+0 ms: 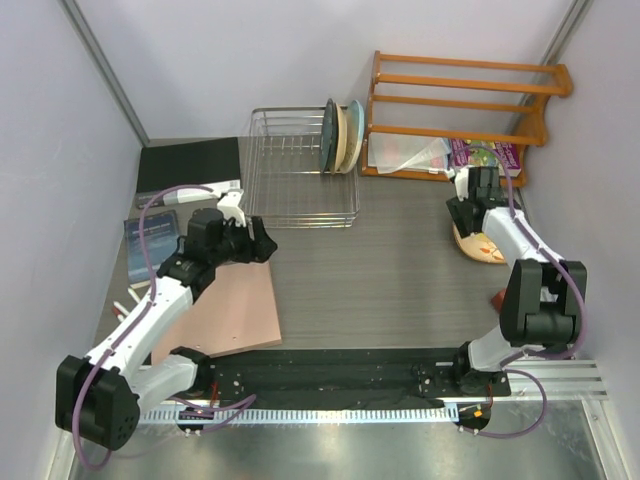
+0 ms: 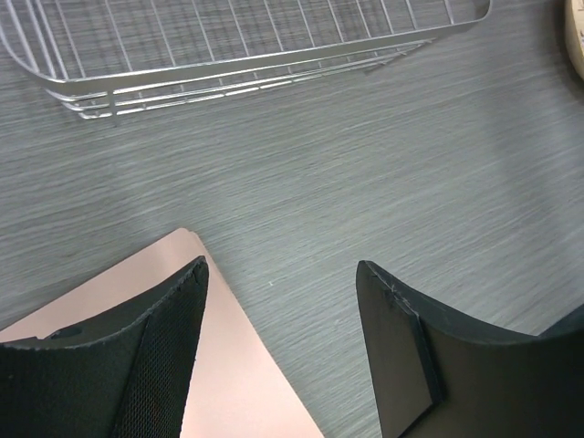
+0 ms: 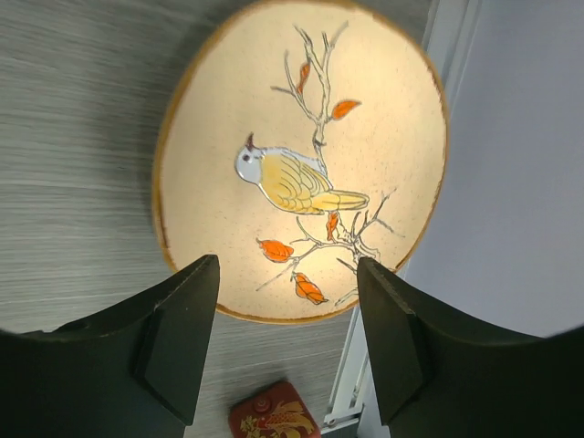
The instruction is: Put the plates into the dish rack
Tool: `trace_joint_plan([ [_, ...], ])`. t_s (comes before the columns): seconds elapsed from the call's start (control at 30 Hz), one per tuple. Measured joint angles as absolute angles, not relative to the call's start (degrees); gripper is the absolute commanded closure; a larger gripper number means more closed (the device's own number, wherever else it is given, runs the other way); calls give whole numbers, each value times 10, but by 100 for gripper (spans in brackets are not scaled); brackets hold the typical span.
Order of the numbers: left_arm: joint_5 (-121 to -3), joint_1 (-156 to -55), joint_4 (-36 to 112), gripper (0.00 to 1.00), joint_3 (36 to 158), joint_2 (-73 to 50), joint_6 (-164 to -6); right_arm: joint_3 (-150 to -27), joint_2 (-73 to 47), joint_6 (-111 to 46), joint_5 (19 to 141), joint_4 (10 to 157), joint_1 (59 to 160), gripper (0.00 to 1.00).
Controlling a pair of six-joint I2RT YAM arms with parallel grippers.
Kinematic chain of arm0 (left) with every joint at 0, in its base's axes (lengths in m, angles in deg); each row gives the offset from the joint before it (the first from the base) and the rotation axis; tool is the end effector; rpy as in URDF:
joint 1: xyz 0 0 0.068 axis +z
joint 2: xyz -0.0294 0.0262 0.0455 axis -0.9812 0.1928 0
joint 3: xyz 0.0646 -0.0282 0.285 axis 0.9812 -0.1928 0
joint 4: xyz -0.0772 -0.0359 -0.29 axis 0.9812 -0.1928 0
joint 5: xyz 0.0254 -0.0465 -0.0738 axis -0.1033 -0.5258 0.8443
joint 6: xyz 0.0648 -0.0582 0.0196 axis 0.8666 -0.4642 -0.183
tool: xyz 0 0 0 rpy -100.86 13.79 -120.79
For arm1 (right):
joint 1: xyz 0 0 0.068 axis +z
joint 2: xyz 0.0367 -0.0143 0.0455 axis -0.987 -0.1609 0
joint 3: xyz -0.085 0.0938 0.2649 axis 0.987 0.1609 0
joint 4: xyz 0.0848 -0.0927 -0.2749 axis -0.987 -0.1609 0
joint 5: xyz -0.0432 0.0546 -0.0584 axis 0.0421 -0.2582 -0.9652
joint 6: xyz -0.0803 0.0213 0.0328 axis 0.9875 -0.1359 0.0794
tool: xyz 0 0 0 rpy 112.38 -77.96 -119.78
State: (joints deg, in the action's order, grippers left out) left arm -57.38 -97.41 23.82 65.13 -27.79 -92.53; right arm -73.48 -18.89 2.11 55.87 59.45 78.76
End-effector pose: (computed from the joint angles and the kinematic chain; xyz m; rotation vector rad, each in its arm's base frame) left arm 0.2751 -0.1106 0.2455 0.1206 2.1548 -0.6221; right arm 0.3842 -0.0358 0.2084 -0.4305 2.4578 -0.5757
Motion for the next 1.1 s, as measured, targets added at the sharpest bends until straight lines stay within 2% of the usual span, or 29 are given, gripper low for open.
trace_joint_plan([
  [0.13, -564, -990, 238, 33, 655, -265, -929, -733, -233, 25, 590, 595, 729, 24],
  [0.23, -559, -999, 238, 33, 655, -251, -933, -733, -260, 22, 609, 595, 701, 22],
  [0.43, -561, -1001, 238, 33, 657, -240, -925, -730, -251, 6, 643, 607, 726, 29],
  [0.53, -563, -1001, 238, 33, 657, -237, -922, -700, -214, 6, 643, 634, 773, 35],
  [0.57, -564, -1001, 238, 33, 657, -236, -922, -687, -199, 8, 641, 640, 793, 39],
  [0.77, -566, -1001, 238, 32, 660, -233, -922, -638, -182, 11, 593, 682, 869, 46],
  [1.1, -572, -991, 241, 32, 668, -234, -918, -636, -227, 7, 509, 735, 871, 47],
])
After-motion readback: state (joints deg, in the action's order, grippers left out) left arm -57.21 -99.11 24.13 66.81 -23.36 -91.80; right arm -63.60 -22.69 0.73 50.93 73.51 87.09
